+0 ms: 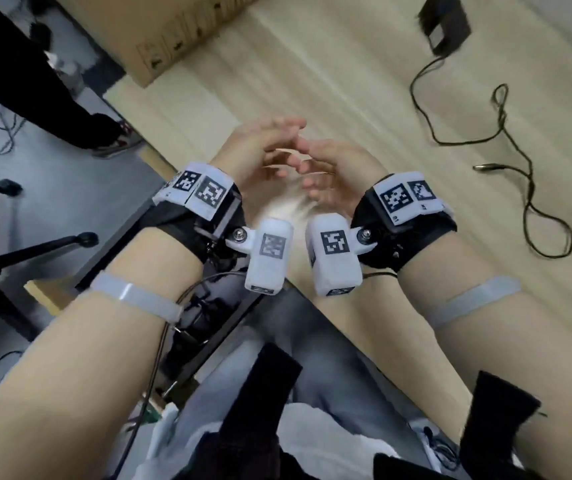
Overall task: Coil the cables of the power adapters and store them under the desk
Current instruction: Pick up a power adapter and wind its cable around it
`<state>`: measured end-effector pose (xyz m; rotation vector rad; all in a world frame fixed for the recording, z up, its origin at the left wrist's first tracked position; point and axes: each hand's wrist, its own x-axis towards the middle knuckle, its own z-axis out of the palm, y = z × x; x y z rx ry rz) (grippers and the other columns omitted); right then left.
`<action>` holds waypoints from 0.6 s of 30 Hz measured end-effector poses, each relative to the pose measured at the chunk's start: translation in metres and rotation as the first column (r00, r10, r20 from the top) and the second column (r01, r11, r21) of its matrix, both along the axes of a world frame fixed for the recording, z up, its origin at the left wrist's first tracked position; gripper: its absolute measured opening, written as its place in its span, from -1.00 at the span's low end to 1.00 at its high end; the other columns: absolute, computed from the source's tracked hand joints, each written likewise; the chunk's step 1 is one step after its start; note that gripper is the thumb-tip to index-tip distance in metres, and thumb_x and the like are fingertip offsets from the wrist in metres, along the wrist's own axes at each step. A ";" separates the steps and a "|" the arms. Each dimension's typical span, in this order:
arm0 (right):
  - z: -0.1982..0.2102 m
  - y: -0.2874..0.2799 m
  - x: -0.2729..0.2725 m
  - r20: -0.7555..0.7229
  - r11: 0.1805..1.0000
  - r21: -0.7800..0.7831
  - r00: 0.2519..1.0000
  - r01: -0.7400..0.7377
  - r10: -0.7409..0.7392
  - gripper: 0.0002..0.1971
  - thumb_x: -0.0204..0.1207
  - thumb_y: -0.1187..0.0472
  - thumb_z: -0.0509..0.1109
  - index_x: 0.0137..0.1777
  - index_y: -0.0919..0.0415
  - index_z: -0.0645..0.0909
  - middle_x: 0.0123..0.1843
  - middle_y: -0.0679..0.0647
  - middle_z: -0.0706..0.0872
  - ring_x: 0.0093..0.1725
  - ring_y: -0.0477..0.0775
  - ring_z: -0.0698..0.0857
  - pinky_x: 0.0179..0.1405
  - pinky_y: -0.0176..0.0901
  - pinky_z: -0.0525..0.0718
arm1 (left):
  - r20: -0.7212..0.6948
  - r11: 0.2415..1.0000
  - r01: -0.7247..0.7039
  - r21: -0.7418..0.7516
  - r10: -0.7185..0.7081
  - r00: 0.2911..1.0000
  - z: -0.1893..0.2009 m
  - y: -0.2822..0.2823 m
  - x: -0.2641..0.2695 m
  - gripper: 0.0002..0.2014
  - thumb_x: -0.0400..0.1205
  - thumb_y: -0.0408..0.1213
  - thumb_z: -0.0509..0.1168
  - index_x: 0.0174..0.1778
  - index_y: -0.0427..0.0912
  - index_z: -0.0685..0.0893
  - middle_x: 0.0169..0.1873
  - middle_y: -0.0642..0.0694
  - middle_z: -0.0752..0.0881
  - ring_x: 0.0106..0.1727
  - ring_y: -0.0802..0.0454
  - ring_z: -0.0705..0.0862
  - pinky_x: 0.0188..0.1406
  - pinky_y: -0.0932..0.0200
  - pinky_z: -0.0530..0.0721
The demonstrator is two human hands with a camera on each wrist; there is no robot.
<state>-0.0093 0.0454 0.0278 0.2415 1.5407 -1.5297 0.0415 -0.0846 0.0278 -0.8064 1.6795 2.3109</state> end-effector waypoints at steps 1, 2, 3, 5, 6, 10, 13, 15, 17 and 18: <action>0.004 0.017 -0.016 -0.009 1.000 -0.002 1.000 0.019 -0.019 -0.80 0.63 0.22 0.20 0.15 0.19 0.60 -0.34 -0.01 0.59 -0.43 -0.07 0.52 -0.47 -0.28 0.47 | -0.005 1.000 0.031 0.000 -0.031 1.000 0.003 0.015 -0.020 -0.87 0.66 -0.33 0.19 0.00 -0.09 0.63 -0.30 0.01 0.71 -0.36 0.14 0.61 -0.31 0.26 0.49; 0.007 0.033 -0.033 -0.018 0.999 -0.017 0.999 0.043 -0.043 -0.81 0.64 0.22 0.19 0.11 0.17 0.62 -0.32 0.00 0.59 -0.43 -0.07 0.51 -0.45 -0.28 0.46 | -0.017 0.998 0.063 0.000 -0.063 0.998 0.005 0.029 -0.040 -0.86 0.66 -0.34 0.19 0.01 -0.08 0.64 -0.31 0.02 0.72 -0.36 0.14 0.61 -0.31 0.26 0.49; 0.010 0.048 -0.048 -0.030 0.997 -0.030 0.997 0.074 -0.075 -0.82 0.64 0.21 0.19 0.06 0.15 0.63 -0.32 0.01 0.58 -0.42 -0.06 0.51 -0.44 -0.28 0.45 | -0.028 0.996 0.091 0.003 -0.091 0.995 0.006 0.043 -0.061 -0.86 0.65 -0.34 0.19 0.01 -0.08 0.64 -0.32 0.04 0.72 -0.35 0.14 0.62 -0.30 0.27 0.49; 0.014 0.076 -0.077 -0.063 0.988 -0.022 0.987 0.150 -0.151 -0.83 0.64 0.19 0.20 0.04 0.15 0.63 -0.30 0.01 0.59 -0.42 -0.07 0.52 -0.45 -0.29 0.46 | -0.038 0.990 0.144 -0.002 -0.144 0.989 0.009 0.067 -0.098 -0.86 0.64 -0.34 0.20 0.01 -0.07 0.64 -0.33 0.05 0.74 -0.33 0.13 0.62 -0.30 0.26 0.50; 0.015 0.087 -0.091 -0.085 0.983 -0.011 0.979 0.184 -0.185 -0.84 0.63 0.19 0.22 0.06 0.16 0.62 -0.29 0.02 0.59 -0.42 -0.07 0.53 -0.47 -0.31 0.47 | -0.038 0.987 0.160 -0.013 -0.161 0.986 0.010 0.077 -0.115 -0.86 0.64 -0.34 0.21 0.01 -0.07 0.64 -0.33 0.06 0.74 -0.33 0.13 0.62 -0.30 0.26 0.49; 0.012 0.110 -0.148 -0.172 0.950 0.038 0.939 0.310 -0.299 -0.91 0.62 0.27 0.23 0.04 0.16 0.55 -0.26 0.04 0.56 -0.37 -0.05 0.53 -0.51 -0.30 0.47 | -0.031 0.978 0.139 -0.155 -0.146 0.989 0.008 0.102 -0.186 -0.75 0.61 -0.38 0.25 0.19 -0.10 0.58 -0.04 0.04 0.65 -0.15 0.19 0.60 -0.26 0.30 0.49; -0.003 0.112 -0.189 -0.294 0.924 0.147 0.908 0.352 -0.299 -0.76 0.57 0.31 0.25 0.23 0.17 0.50 -0.08 0.01 0.54 -0.15 -0.04 0.54 -0.31 -0.25 0.58 | -0.076 0.921 0.150 -0.359 -0.189 0.979 -0.007 0.107 -0.235 -0.48 0.57 -0.44 0.29 0.47 -0.11 0.40 0.44 -0.07 0.44 0.18 0.14 0.47 0.05 0.25 0.52; -0.017 0.112 -0.209 -0.336 0.917 0.227 0.910 0.327 -0.242 -0.60 0.55 0.29 0.29 0.39 0.17 0.41 0.04 0.03 0.52 0.02 -0.01 0.53 0.04 -0.11 0.63 | -0.044 0.864 0.196 -0.464 -0.244 0.969 -0.021 0.103 -0.263 -0.32 0.49 -0.35 0.36 0.54 -0.06 0.29 0.58 -0.09 0.23 0.42 0.11 0.32 0.40 0.26 0.33; -0.031 0.110 -0.222 -0.323 0.917 0.264 0.923 0.300 -0.209 -0.51 0.53 0.27 0.32 0.46 0.18 0.35 0.20 0.10 0.52 0.17 0.09 0.56 0.30 0.00 0.57 | 0.011 0.815 0.263 -0.516 -0.301 0.954 -0.035 0.098 -0.285 -0.22 0.44 -0.24 0.37 0.59 -0.06 0.21 0.63 -0.12 0.12 0.61 0.05 0.16 0.60 0.14 0.12; -0.037 0.108 -0.227 -0.308 0.919 0.268 0.930 0.289 -0.202 -0.48 0.53 0.27 0.33 0.49 0.20 0.33 0.31 0.14 0.51 0.27 0.15 0.55 0.37 0.05 0.53 | 0.031 0.802 0.292 -0.522 -0.323 0.946 -0.041 0.096 -0.294 -0.24 0.49 -0.25 0.36 0.60 -0.10 0.18 0.62 -0.12 0.15 0.61 0.04 0.18 0.61 0.13 0.12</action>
